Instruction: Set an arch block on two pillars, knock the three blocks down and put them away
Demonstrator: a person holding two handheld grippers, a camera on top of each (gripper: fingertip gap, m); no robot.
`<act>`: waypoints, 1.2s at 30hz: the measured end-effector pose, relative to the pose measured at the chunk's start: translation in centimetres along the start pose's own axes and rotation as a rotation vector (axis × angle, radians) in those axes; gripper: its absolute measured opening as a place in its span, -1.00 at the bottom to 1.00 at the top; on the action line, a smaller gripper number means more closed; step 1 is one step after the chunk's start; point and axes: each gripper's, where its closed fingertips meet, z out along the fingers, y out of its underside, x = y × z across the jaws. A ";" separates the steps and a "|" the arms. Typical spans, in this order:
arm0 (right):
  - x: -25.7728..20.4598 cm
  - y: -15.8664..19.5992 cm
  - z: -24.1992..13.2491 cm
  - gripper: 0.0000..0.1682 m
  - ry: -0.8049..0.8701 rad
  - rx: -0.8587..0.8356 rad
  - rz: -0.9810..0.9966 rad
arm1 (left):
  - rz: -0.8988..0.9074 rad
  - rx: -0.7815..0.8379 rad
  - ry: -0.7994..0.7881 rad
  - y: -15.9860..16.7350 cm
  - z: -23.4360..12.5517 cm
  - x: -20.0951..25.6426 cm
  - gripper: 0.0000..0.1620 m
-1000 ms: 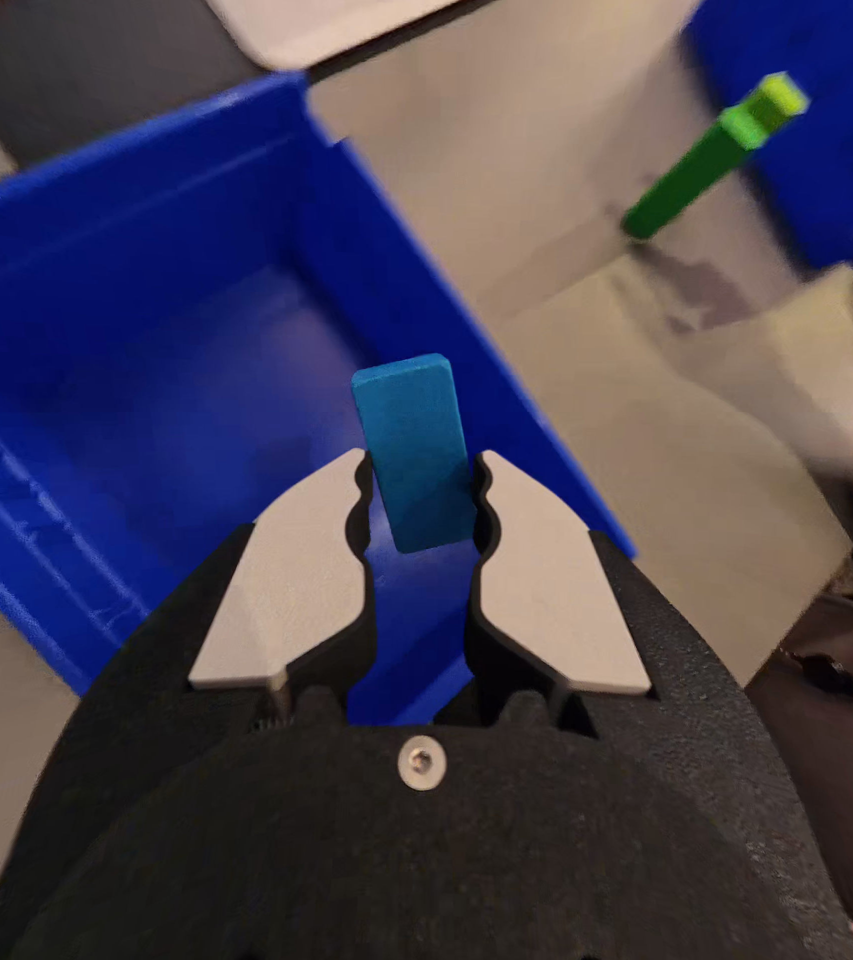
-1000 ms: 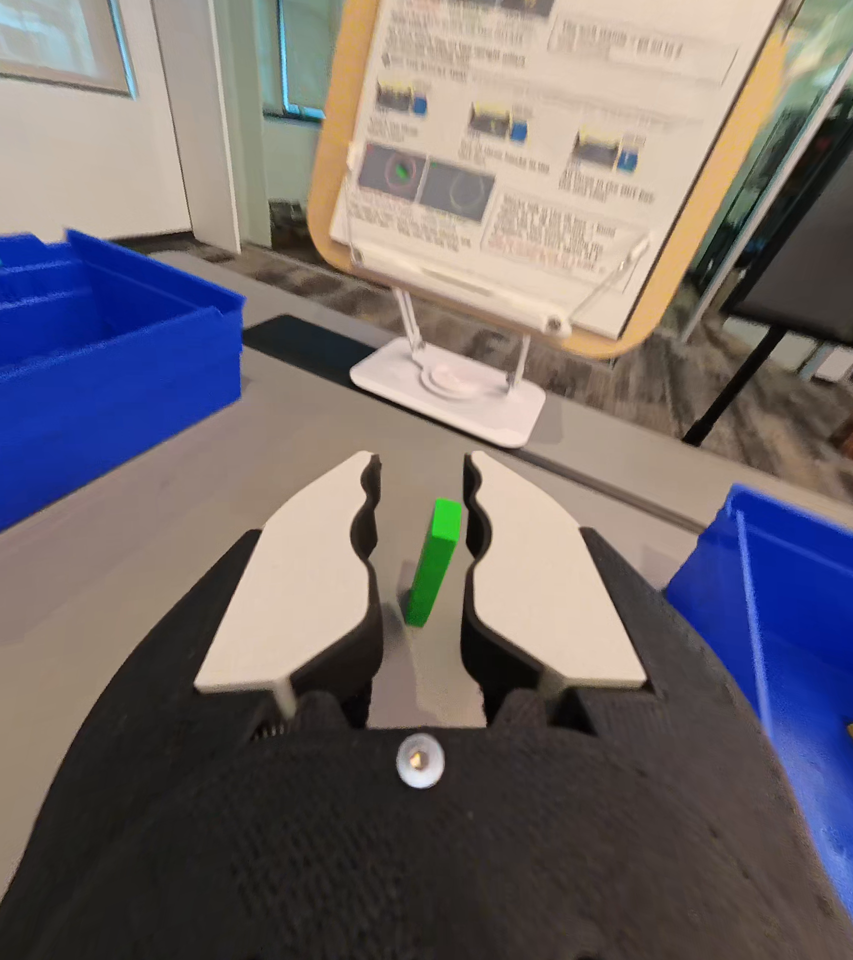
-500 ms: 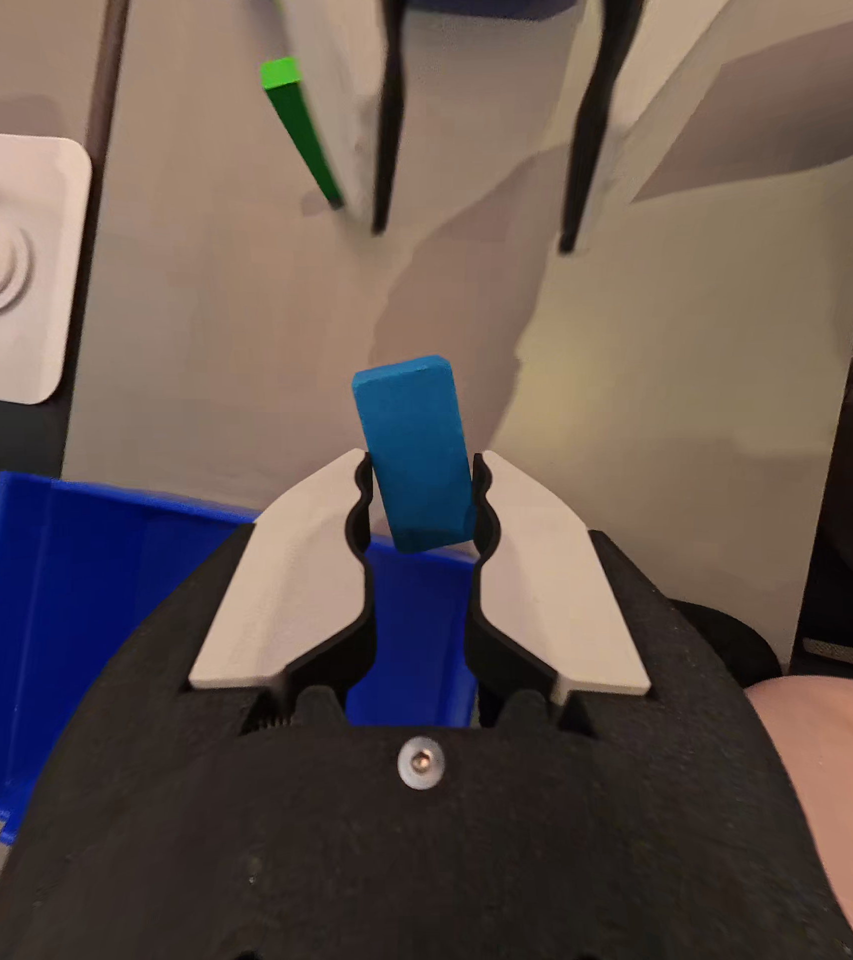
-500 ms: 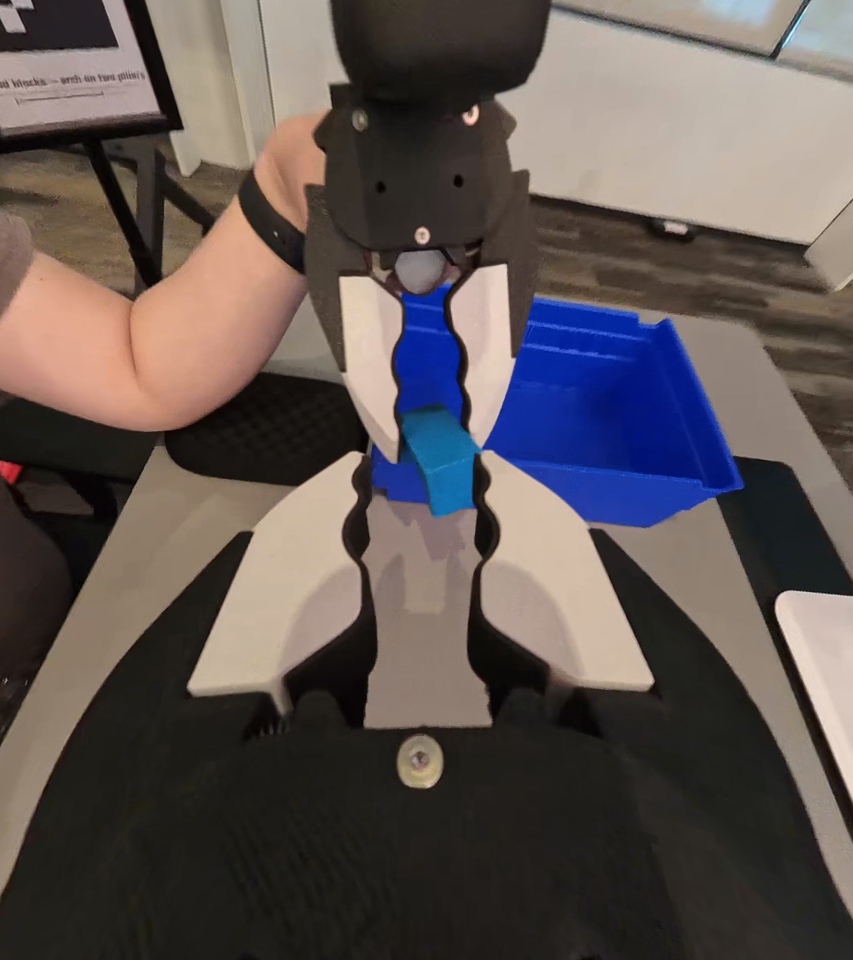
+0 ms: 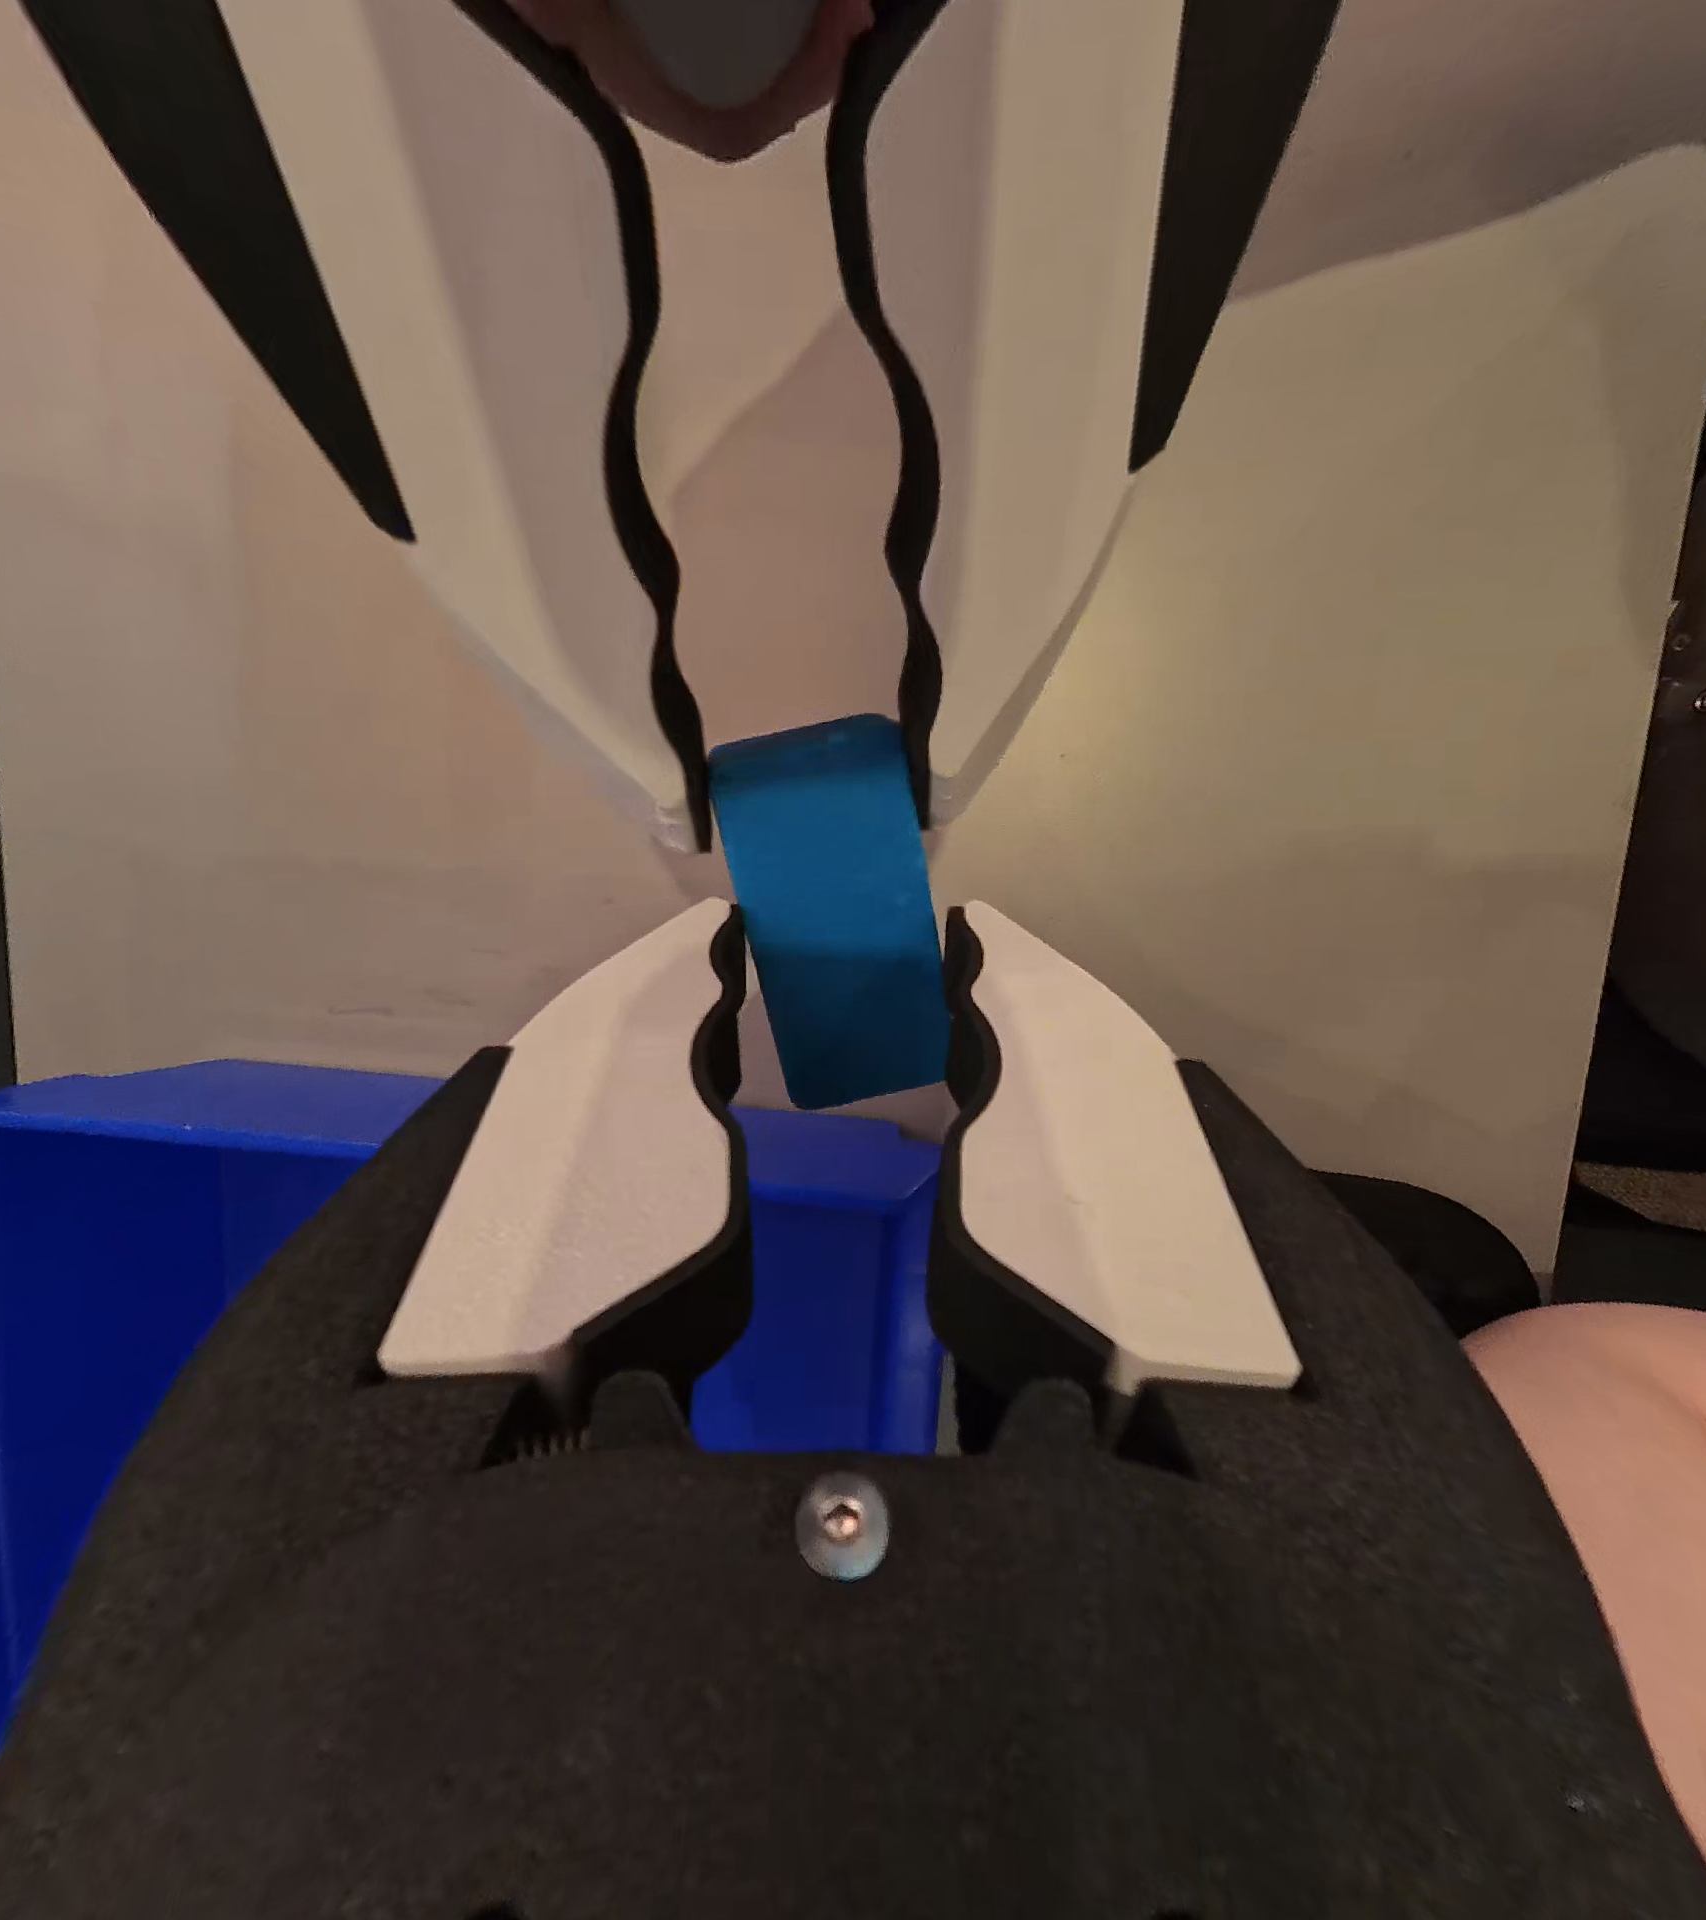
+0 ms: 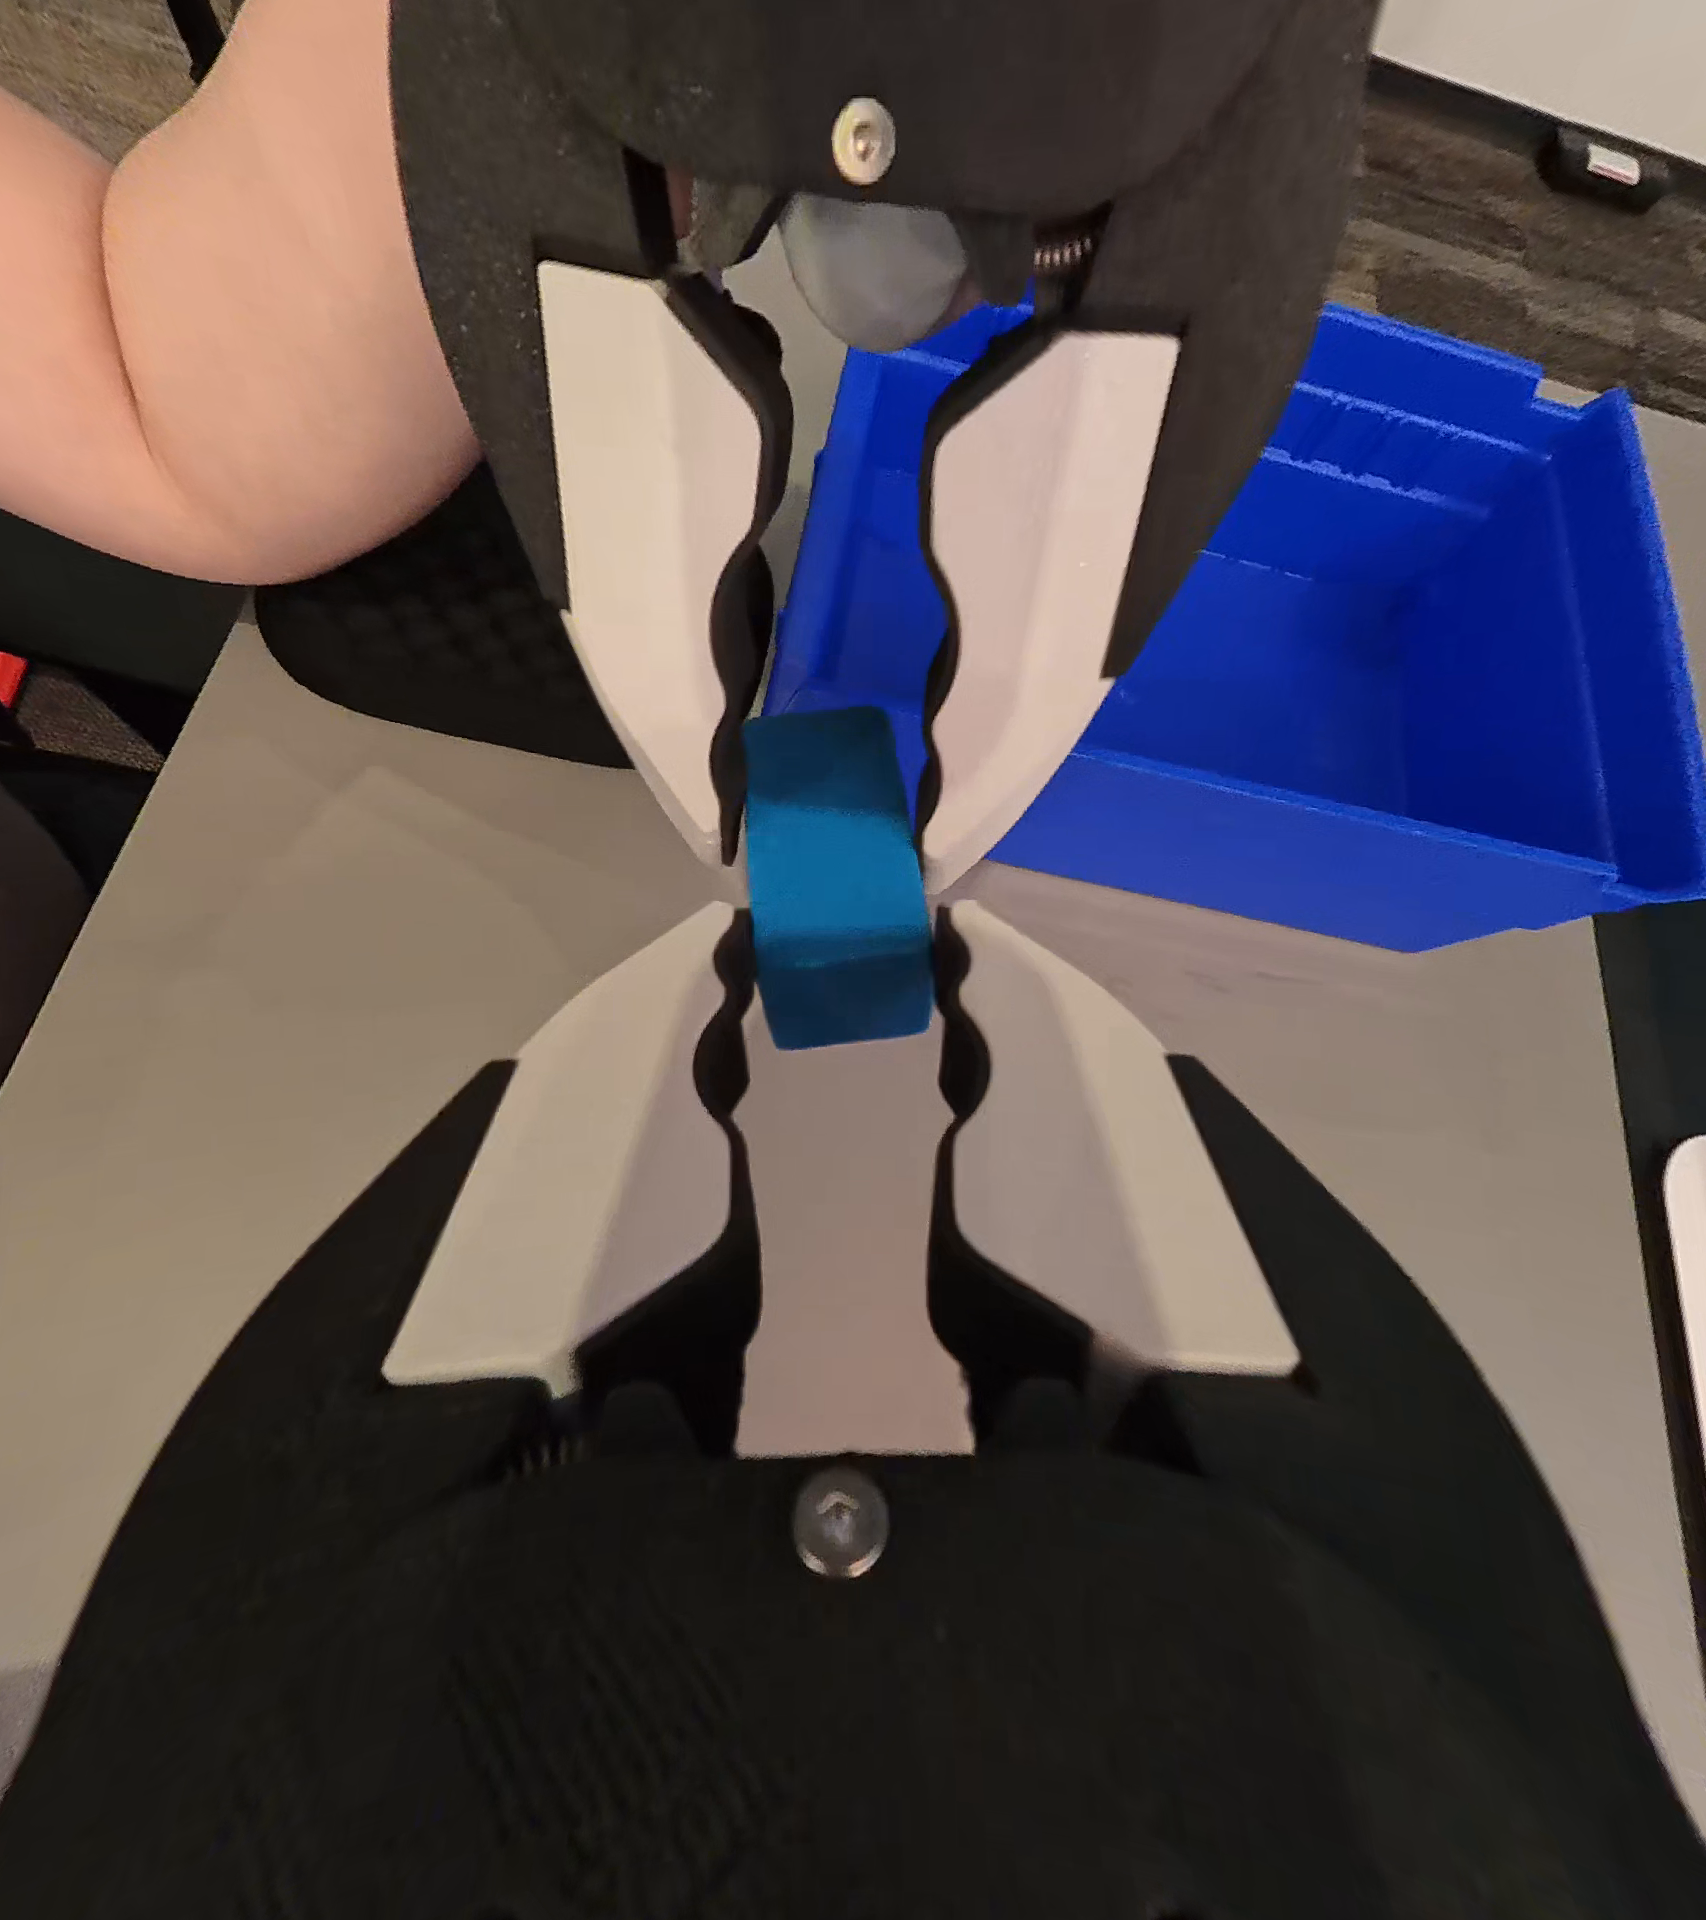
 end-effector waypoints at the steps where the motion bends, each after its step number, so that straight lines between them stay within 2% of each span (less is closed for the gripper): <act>1: 0.0 0.1 0.1 -0.59 0.000 -0.003 -0.001 | 0.002 -0.003 0.001 0.0 0.1 0.0 -0.54; 13: -0.1 0.9 -0.8 -0.59 -0.011 0.045 0.026 | -0.006 0.009 0.020 -0.8 0.8 0.1 -0.54; 18: 0.6 0.5 -2.1 -0.59 0.049 0.094 0.019 | -0.046 -0.025 -0.027 0.4 0.9 -1.2 -0.39; 20: 0.9 0.2 -2.9 -0.59 0.057 0.131 0.034 | -0.054 0.015 -0.029 -0.1 0.6 -1.4 -0.40; 24: 1.2 0.4 -3.9 -0.59 0.065 0.160 0.065 | -0.008 0.082 -0.040 -1.5 0.1 -1.4 -0.56; 36: 1.1 1.5 -4.3 -0.55 0.092 -0.049 -0.017 | -0.020 0.064 -0.029 -1.7 0.8 -1.5 -0.56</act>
